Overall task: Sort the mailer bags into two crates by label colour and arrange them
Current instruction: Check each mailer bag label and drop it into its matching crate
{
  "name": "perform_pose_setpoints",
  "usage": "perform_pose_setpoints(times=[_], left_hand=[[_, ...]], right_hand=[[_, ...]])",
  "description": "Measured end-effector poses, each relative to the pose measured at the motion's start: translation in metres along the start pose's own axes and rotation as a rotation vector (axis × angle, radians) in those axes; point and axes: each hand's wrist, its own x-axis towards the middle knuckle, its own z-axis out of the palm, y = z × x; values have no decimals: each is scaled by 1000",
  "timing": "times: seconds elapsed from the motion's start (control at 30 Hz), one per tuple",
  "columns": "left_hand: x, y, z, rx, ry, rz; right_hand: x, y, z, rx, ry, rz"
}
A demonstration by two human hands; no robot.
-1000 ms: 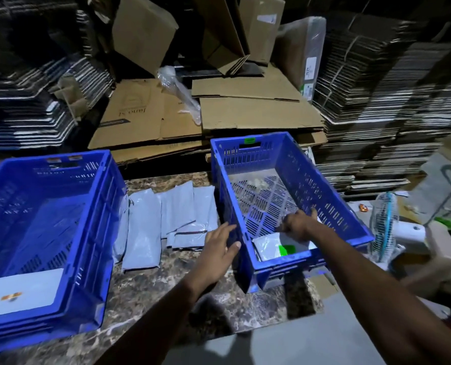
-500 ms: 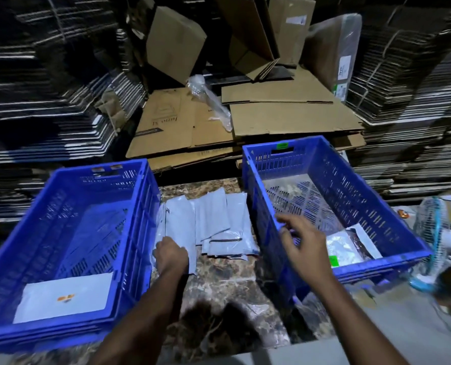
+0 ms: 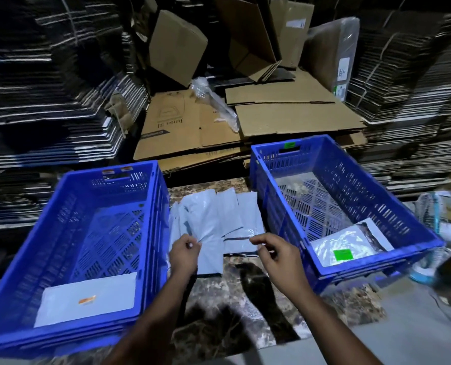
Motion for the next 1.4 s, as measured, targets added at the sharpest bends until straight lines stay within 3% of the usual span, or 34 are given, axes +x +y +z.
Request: perform_pose_setpoints(times=[0.17,0.33,0.47,0.57,0.67,0.8,0.9,1.03,1.23,1.4], left_hand=[[-51,34,-39,-358,-185,109],[-77,45,-74,-544,-260,184],[-78,37,-87,-674,-180,25],[-84,34,-97,-932,-356,-124],[-92,33,-103,-840,-486,-68],[-104,36,-102,-654,-366,146],[-112,35,-99,-622,-293,191],[-119,27,-100,-622,-220,204],[-126,26,-111,-701,-223,211],[-115,27,-148,-544,-146,306]], right_hand=[[14,-17,32,48,-184,82],[16,-27,54,161,-211,99],[17,-38,58,213,-158,-4],[18,-43,55,148,-133,-75],[16,-47,53,47,-150,-106],[7,-56,52,294,-160,-20],[-7,-60,55,479,-208,116],[-22,-57,62,309,-183,-18],[-26,-65,71,316,-198,-22],[-25,-75,95,374,-306,-80]])
